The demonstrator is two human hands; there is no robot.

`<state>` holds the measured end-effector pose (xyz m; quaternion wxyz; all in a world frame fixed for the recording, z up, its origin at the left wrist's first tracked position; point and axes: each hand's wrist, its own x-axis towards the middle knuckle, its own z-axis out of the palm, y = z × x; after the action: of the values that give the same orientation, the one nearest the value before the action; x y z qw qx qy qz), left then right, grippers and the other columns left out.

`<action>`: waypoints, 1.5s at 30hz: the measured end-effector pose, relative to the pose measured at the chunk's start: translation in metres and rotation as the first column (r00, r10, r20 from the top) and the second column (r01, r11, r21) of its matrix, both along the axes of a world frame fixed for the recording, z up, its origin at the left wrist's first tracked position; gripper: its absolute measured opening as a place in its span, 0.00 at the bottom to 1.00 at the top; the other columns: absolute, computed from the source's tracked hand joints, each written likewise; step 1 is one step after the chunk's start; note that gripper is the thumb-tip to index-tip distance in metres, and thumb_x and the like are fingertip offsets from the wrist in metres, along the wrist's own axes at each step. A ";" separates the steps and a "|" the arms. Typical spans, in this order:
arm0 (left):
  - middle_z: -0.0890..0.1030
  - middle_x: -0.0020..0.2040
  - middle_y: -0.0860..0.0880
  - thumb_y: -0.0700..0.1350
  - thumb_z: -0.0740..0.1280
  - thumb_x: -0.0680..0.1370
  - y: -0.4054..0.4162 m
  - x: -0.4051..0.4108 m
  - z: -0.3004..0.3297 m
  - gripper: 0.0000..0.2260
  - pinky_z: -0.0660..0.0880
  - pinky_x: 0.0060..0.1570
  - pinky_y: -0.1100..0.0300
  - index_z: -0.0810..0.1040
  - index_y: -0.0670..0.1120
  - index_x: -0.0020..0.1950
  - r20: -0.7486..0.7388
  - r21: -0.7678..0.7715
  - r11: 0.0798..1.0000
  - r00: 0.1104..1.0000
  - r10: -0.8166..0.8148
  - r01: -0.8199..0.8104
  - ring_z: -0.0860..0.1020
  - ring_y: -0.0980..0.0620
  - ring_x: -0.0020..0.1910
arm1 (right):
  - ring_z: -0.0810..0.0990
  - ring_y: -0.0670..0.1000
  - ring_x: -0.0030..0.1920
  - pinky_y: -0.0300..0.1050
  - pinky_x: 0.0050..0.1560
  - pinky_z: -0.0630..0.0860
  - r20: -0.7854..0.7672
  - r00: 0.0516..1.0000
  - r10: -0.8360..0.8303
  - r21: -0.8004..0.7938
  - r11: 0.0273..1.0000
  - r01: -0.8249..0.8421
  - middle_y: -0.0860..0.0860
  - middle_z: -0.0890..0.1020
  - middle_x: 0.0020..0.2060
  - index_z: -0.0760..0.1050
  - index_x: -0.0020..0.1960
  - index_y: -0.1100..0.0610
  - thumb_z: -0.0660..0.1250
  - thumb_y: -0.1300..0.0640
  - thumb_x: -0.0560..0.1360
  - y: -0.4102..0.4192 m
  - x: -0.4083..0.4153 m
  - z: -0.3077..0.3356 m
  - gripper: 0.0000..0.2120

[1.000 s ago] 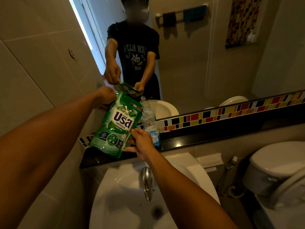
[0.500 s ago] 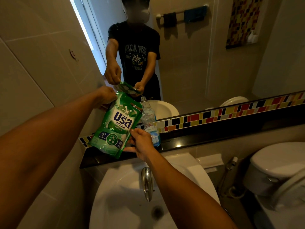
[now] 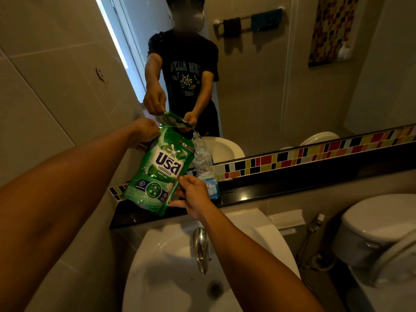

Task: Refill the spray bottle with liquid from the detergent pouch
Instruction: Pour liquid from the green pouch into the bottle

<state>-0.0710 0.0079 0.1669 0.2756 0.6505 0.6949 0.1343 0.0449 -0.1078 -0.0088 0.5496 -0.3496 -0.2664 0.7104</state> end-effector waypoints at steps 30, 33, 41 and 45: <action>0.78 0.49 0.40 0.44 0.61 0.83 -0.004 0.000 0.003 0.06 0.74 0.35 0.53 0.71 0.46 0.47 0.019 0.012 1.000 1.000 0.000 0.000 0.78 0.42 0.46 | 0.86 0.55 0.49 0.49 0.34 0.85 -0.010 1.000 0.003 0.011 1.000 -0.003 0.57 0.85 0.52 0.78 0.54 0.57 0.64 0.56 0.84 -0.002 0.001 0.003 0.06; 0.78 0.48 0.40 0.44 0.61 0.83 -0.004 0.001 0.003 0.05 0.74 0.35 0.53 0.72 0.46 0.48 0.017 0.009 1.000 1.000 -0.002 0.002 0.78 0.44 0.44 | 0.86 0.54 0.48 0.49 0.33 0.85 -0.013 1.000 0.002 0.008 1.000 -0.002 0.56 0.86 0.49 0.77 0.54 0.57 0.64 0.56 0.84 -0.003 0.002 0.004 0.06; 0.78 0.47 0.40 0.44 0.60 0.83 -0.003 0.001 0.005 0.05 0.74 0.36 0.53 0.72 0.45 0.49 0.010 0.008 1.000 1.000 -0.002 0.002 0.77 0.44 0.43 | 0.87 0.54 0.47 0.50 0.35 0.85 -0.014 1.000 0.006 0.015 1.000 -0.006 0.56 0.85 0.51 0.77 0.55 0.58 0.64 0.57 0.84 -0.002 0.001 0.005 0.06; 0.76 0.48 0.40 0.44 0.60 0.84 -0.003 0.001 0.005 0.05 0.74 0.35 0.53 0.72 0.43 0.53 -0.017 0.008 1.000 1.000 -0.014 0.014 0.76 0.44 0.42 | 0.86 0.54 0.45 0.48 0.31 0.84 -0.015 1.000 -0.004 0.012 1.000 0.005 0.57 0.85 0.50 0.76 0.56 0.59 0.63 0.57 0.85 -0.001 -0.001 0.004 0.06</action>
<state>-0.0701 0.0047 0.1716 0.2680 0.6577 0.6919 0.1300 0.0439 -0.1084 -0.0049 0.5554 -0.3413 -0.2658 0.7102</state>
